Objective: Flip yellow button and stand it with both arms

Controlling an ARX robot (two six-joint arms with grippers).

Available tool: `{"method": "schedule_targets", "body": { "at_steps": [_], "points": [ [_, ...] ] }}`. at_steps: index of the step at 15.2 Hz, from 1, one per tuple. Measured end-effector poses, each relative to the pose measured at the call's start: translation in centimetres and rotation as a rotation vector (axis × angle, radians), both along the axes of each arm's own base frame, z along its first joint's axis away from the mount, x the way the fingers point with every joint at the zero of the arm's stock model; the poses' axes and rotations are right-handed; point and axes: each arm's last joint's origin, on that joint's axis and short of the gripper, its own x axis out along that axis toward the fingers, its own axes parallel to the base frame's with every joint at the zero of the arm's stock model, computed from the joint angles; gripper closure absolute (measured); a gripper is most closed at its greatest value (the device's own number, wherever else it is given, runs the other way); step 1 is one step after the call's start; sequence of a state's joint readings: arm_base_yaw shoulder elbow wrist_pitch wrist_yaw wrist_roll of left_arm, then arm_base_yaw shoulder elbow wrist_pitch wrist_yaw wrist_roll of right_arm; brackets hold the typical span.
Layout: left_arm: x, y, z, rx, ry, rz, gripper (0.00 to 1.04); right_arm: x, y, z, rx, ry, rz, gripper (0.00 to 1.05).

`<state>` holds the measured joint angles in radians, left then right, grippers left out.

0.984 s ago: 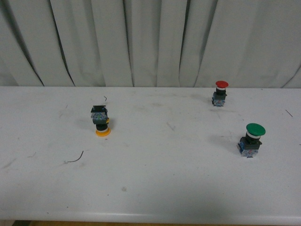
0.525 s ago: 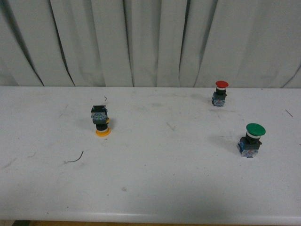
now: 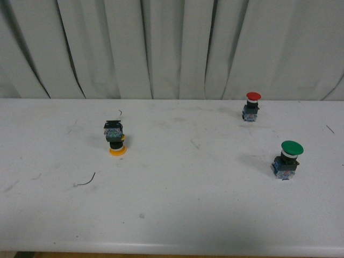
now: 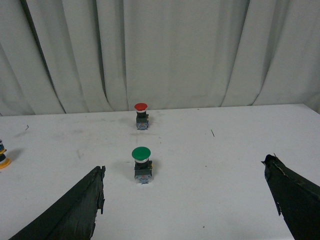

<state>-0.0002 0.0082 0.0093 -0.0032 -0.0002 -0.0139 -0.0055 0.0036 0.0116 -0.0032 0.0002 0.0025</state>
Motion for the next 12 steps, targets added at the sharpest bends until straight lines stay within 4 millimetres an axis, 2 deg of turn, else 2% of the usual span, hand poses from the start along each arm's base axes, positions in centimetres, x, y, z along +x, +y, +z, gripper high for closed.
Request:
{"method": "schedule_targets", "body": {
  "at_steps": [6, 7, 8, 10, 11, 12],
  "points": [
    [0.0, 0.0, 0.0, 0.000, 0.000, 0.000, 0.07, 0.0, 0.0, 0.0, 0.000, 0.000, 0.000, 0.06],
    [-0.1, -0.2, -0.2, -0.021, 0.118, 0.044, 0.07, 0.0, 0.0, 0.0, 0.000, 0.000, -0.001, 0.06],
    [0.1, -0.3, 0.2, -0.034, 0.232, 0.118, 0.07, 0.0, 0.0, 0.0, 0.000, 0.000, 0.000, 0.06],
    [0.2, -0.3, 1.8, -0.060, 0.171, 0.155, 0.07, 0.0, 0.0, 0.0, 0.000, 0.001, 0.000, 0.06],
    [0.5, -0.3, 2.9, -0.071, 0.117, 0.135, 0.07, 0.0, 0.0, 0.0, 0.000, -0.001, 0.001, 0.06],
    [1.4, -0.4, 3.1, -0.071, 0.118, 0.117, 0.07, 0.0, 0.0, 0.0, 0.000, 0.000, 0.001, 0.06]
  ]
}}
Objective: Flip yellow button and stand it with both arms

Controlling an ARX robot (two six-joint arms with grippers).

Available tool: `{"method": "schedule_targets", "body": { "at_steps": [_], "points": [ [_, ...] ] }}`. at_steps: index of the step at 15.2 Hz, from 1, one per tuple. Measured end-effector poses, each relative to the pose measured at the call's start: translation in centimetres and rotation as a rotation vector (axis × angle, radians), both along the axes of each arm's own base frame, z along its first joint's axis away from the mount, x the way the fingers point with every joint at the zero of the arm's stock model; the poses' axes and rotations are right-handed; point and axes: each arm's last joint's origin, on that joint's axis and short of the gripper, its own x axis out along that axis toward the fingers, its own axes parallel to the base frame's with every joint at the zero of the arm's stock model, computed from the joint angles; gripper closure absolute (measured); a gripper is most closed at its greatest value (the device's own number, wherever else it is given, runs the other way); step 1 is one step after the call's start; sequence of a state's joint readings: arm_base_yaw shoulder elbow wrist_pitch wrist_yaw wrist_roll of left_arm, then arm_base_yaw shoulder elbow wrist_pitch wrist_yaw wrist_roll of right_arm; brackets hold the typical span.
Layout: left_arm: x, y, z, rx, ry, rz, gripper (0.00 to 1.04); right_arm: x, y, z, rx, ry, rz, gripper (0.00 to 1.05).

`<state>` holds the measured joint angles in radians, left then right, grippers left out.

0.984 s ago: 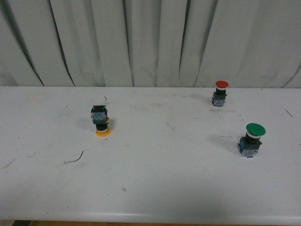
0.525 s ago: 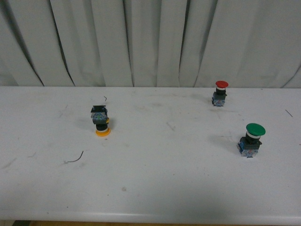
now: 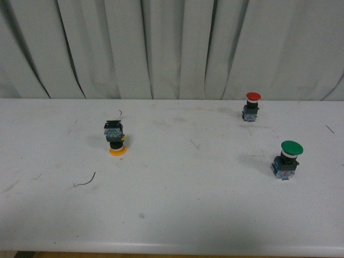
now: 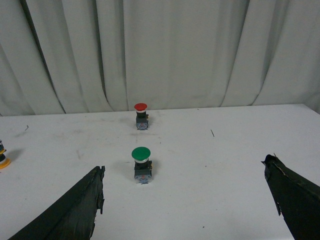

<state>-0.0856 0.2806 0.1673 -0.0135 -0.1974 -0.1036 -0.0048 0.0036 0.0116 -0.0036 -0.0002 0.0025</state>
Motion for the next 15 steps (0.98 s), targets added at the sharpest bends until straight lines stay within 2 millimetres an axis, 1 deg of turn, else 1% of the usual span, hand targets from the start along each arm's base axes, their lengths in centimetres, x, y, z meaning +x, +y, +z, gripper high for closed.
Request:
{"method": "schedule_targets", "body": {
  "at_steps": [2, 3, 4, 5, 6, 8, 11, 12, 14, 15],
  "points": [
    [2.8, 0.1, -0.2, 0.003, 0.020, -0.048, 0.07, 0.0, 0.0, 0.0, 0.000, 0.000, 0.000, 0.06],
    [4.8, 0.2, 0.3, 0.009, 0.008, -0.071, 0.07, 0.0, 0.0, 0.0, 0.000, 0.000, 0.000, 0.06],
    [7.5, 0.1, 1.4, 0.010, -0.018, -0.105, 0.07, 0.0, 0.0, 0.0, 0.000, 0.000, 0.000, 0.06],
    [10.5, -0.2, 1.8, 0.011, -0.012, -0.128, 0.07, 0.0, 0.0, 0.0, 0.000, 0.000, 0.000, 0.06],
    [13.5, -0.8, 1.2, 0.017, 0.046, -0.149, 0.07, 0.0, 0.0, 0.0, 0.000, 0.000, 0.000, 0.06],
    [18.9, -2.4, -1.2, 0.032, 0.204, -0.210, 0.07, 0.0, 0.0, 0.0, 0.000, 0.000, 0.000, 0.06],
    [25.3, -3.6, -3.4, 0.036, 0.338, -0.222, 0.07, 0.0, 0.0, 0.0, 0.000, 0.000, 0.000, 0.06],
    [26.9, -3.7, -4.1, 0.038, 0.380, -0.214, 0.07, 0.0, 0.0, 0.0, 0.000, 0.000, 0.000, 0.06],
    [28.7, -3.9, -5.1, 0.039, 0.453, -0.210, 0.07, 0.0, 0.0, 0.0, 0.000, 0.000, 0.000, 0.06],
    [29.4, -4.1, -5.0, 0.032, 0.474, -0.216, 0.07, 0.0, 0.0, 0.0, 0.000, 0.000, 0.000, 0.06]
  ]
}}
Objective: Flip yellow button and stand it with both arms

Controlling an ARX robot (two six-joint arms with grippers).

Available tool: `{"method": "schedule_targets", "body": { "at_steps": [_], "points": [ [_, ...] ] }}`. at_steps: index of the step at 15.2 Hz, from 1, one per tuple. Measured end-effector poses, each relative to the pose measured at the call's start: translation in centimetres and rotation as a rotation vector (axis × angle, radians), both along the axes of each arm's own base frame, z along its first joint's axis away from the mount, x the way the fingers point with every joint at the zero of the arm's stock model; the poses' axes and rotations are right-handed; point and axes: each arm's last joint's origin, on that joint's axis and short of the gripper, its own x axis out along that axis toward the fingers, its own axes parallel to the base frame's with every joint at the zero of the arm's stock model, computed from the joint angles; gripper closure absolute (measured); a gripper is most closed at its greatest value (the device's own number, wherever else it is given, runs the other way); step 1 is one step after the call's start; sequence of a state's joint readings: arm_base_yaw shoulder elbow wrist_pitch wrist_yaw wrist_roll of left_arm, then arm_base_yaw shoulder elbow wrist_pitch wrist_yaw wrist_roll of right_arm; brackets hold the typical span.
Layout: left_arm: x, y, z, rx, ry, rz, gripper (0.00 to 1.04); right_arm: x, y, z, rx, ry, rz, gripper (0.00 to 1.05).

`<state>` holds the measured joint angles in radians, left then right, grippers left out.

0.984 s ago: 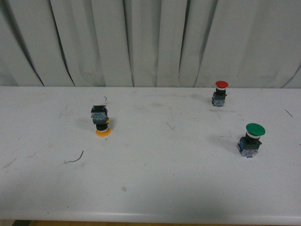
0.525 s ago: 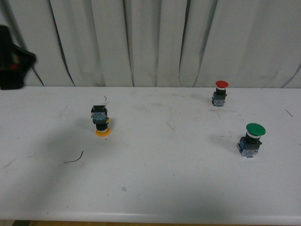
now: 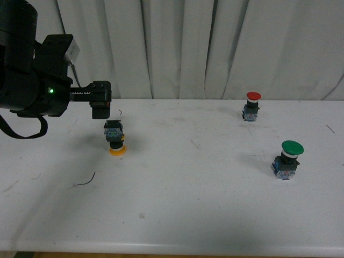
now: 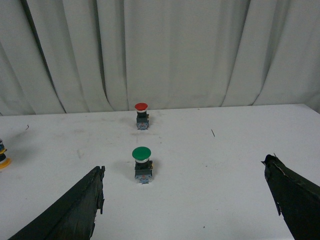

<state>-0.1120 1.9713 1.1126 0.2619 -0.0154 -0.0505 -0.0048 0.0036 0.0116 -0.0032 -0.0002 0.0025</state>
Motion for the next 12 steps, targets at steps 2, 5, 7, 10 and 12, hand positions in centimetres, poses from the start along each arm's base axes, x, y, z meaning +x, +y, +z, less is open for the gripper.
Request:
{"method": "schedule_targets", "body": {
  "at_steps": [2, 5, 7, 10, 12],
  "points": [
    [2.3, -1.1, 0.3, -0.021, 0.045, -0.012, 0.07, 0.0, 0.0, 0.0, 0.000, 0.000, 0.000, 0.06],
    [3.9, -2.4, -1.7, -0.021, 0.152, -0.002, 0.07, 0.0, 0.0, 0.0, 0.000, 0.000, 0.000, 0.06],
    [4.2, -2.8, -2.2, -0.016, 0.171, 0.004, 0.07, 0.0, 0.0, 0.0, 0.000, 0.000, 0.000, 0.06],
    [4.7, -3.0, -2.9, -0.004, 0.181, 0.016, 0.07, 0.0, 0.0, 0.0, 0.000, 0.000, 0.000, 0.06],
    [4.9, -3.0, -4.3, 0.000, 0.209, 0.023, 0.07, 0.0, 0.0, 0.0, 0.000, 0.000, 0.000, 0.06]
  ]
}}
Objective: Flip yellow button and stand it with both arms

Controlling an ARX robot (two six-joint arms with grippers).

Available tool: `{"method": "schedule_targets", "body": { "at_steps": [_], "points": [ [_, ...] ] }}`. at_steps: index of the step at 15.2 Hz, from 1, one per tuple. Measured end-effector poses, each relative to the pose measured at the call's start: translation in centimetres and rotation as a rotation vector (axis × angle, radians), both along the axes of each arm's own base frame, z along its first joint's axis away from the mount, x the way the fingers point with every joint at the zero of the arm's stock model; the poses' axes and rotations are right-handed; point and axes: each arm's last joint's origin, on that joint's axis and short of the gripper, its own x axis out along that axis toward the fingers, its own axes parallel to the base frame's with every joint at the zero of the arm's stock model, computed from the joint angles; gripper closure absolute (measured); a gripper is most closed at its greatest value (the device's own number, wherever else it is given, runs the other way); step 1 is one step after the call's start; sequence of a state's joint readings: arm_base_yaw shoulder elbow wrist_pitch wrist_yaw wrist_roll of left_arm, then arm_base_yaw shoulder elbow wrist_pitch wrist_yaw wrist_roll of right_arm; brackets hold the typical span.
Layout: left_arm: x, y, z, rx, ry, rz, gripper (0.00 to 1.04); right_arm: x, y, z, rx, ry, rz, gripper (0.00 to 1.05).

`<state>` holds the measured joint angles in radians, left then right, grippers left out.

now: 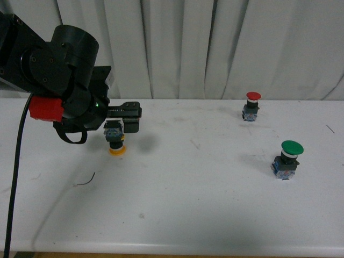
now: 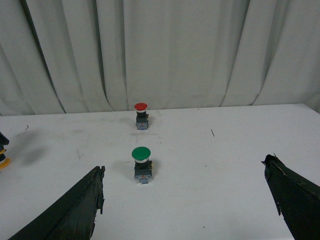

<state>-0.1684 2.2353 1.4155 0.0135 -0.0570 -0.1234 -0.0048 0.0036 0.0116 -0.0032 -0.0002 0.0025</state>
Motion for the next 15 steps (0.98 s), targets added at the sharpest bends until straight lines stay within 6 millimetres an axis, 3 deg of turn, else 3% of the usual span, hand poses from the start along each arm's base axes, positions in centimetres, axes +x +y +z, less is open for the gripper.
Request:
{"method": "schedule_targets", "body": {
  "at_steps": [6, 7, 12, 13, 15],
  "points": [
    [0.3, -0.3, -0.4, 0.001, -0.004, -0.002, 0.07, 0.0, 0.0, 0.0, 0.000, 0.000, 0.000, 0.06],
    [0.3, -0.3, -0.4, 0.001, -0.003, -0.004, 0.12, 0.0, 0.0, 0.0, 0.000, 0.000, 0.000, 0.06],
    [0.2, -0.9, -0.4, 0.002, -0.001, -0.005, 0.61, 0.0, 0.0, 0.0, 0.000, 0.000, 0.000, 0.06],
    [0.2, -0.9, -0.4, 0.002, -0.004, -0.007, 0.67, 0.0, 0.0, 0.0, 0.000, 0.000, 0.000, 0.06],
    [0.1, -1.1, -0.3, 0.002, -0.007, -0.011, 0.69, 0.0, 0.0, 0.0, 0.000, 0.000, 0.000, 0.06]
  ]
}}
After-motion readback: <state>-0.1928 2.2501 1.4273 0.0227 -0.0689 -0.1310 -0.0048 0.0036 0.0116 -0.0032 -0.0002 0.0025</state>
